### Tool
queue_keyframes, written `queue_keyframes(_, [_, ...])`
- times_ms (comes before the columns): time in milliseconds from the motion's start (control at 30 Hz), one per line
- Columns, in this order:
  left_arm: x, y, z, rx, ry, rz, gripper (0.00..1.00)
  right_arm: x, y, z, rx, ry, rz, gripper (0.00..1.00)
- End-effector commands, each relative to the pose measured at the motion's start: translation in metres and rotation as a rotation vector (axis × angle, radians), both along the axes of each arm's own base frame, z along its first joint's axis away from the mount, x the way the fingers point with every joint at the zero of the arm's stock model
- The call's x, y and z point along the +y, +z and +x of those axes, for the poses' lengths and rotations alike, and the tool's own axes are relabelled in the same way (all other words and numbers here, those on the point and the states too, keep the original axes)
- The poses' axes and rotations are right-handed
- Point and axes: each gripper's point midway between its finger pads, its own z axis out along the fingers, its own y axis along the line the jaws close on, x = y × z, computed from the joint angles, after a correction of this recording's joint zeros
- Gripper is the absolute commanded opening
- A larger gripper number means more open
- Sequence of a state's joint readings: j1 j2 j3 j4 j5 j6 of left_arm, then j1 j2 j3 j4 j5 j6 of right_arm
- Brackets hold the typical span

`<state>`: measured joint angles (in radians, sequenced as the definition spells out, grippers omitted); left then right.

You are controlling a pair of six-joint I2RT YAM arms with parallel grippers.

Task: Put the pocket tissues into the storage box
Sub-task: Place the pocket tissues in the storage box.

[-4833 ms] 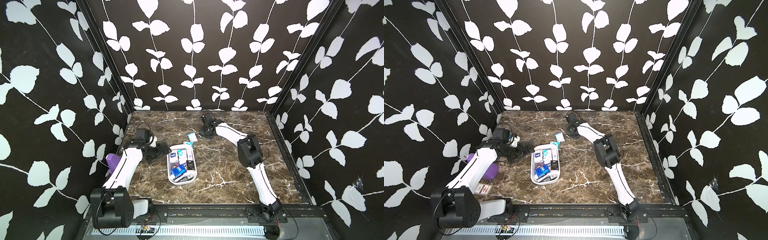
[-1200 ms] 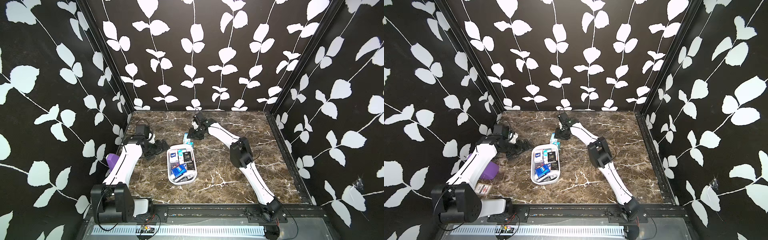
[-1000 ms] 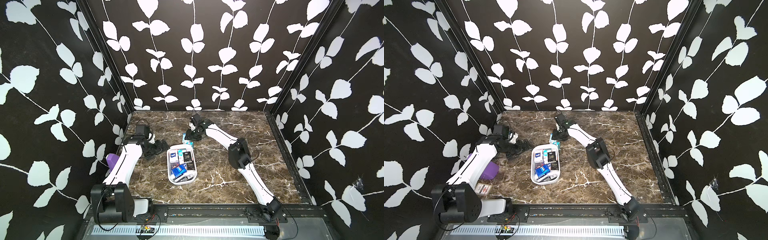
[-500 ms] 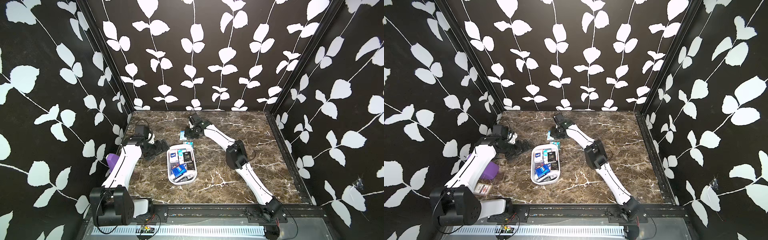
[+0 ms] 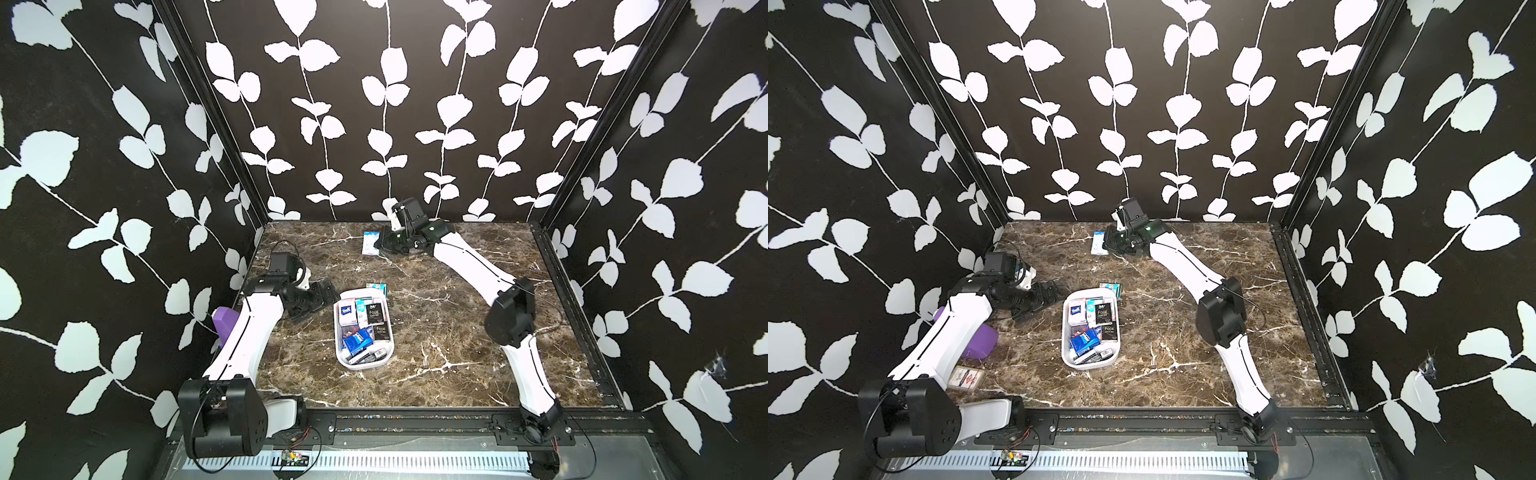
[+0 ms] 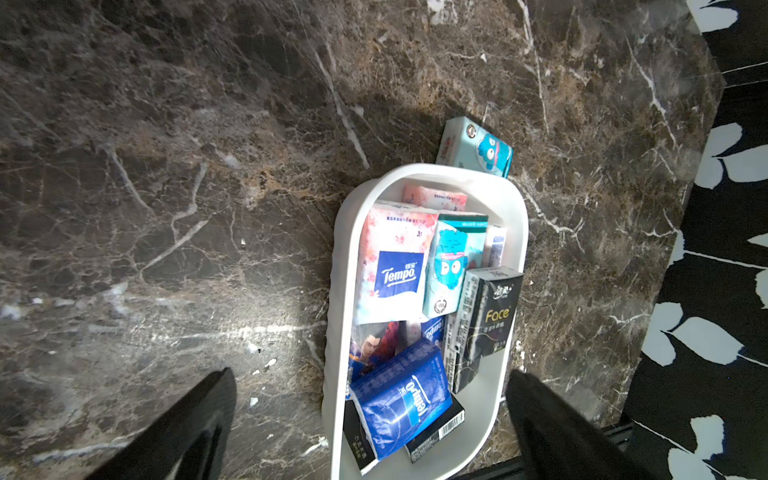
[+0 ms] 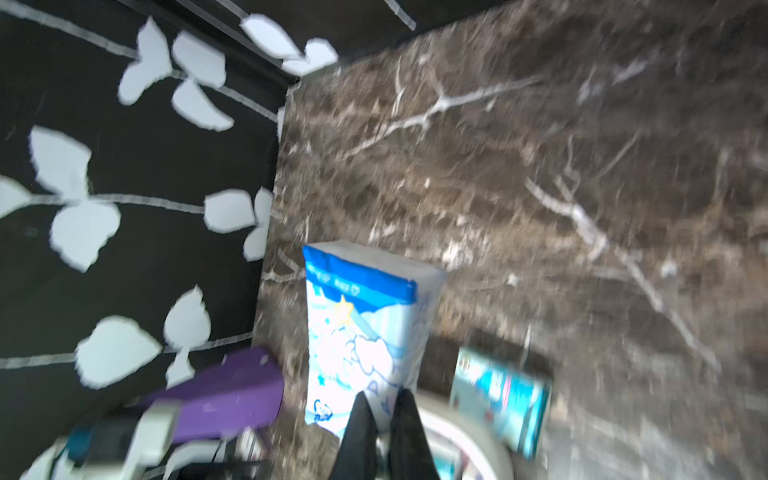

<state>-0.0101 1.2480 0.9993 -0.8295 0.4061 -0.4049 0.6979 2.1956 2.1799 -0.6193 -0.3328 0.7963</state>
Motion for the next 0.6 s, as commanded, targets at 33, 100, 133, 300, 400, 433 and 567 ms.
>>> queue_keyframes(33, [-0.005, -0.001, -0.005, -0.022, 0.002, -0.041, 0.99, 0.005, -0.034, -0.079, 0.072, 0.143, -0.125, 0.00])
queue_keyframes(100, [-0.005, -0.005, -0.007, -0.022, 0.009, -0.047, 0.99, 0.007, -0.045, -0.113, 0.093, 0.189, -0.175, 0.00])
queue_keyframes(133, [-0.005, -0.006, -0.007, -0.023, 0.013, -0.051, 0.99, 0.008, -0.051, -0.128, 0.101, 0.212, -0.199, 0.00])
queue_keyframes(300, [-0.006, -0.009, -0.010, -0.025, 0.020, -0.061, 0.99, 0.026, -0.085, -0.187, 0.147, 0.280, -0.244, 0.00])
queue_keyframes(400, [-0.007, -0.008, -0.012, -0.028, 0.023, -0.067, 0.99, 0.039, -0.097, -0.198, 0.153, 0.280, -0.234, 0.00])
queue_keyframes(433, [-0.007, -0.007, -0.012, -0.032, 0.023, -0.070, 0.99, 0.043, -0.099, -0.200, 0.153, 0.284, -0.235, 0.00])
queue_keyframes(567, [-0.008, -0.007, -0.018, -0.036, 0.021, -0.073, 0.99, 0.051, -0.108, -0.204, 0.166, 0.291, -0.242, 0.07])
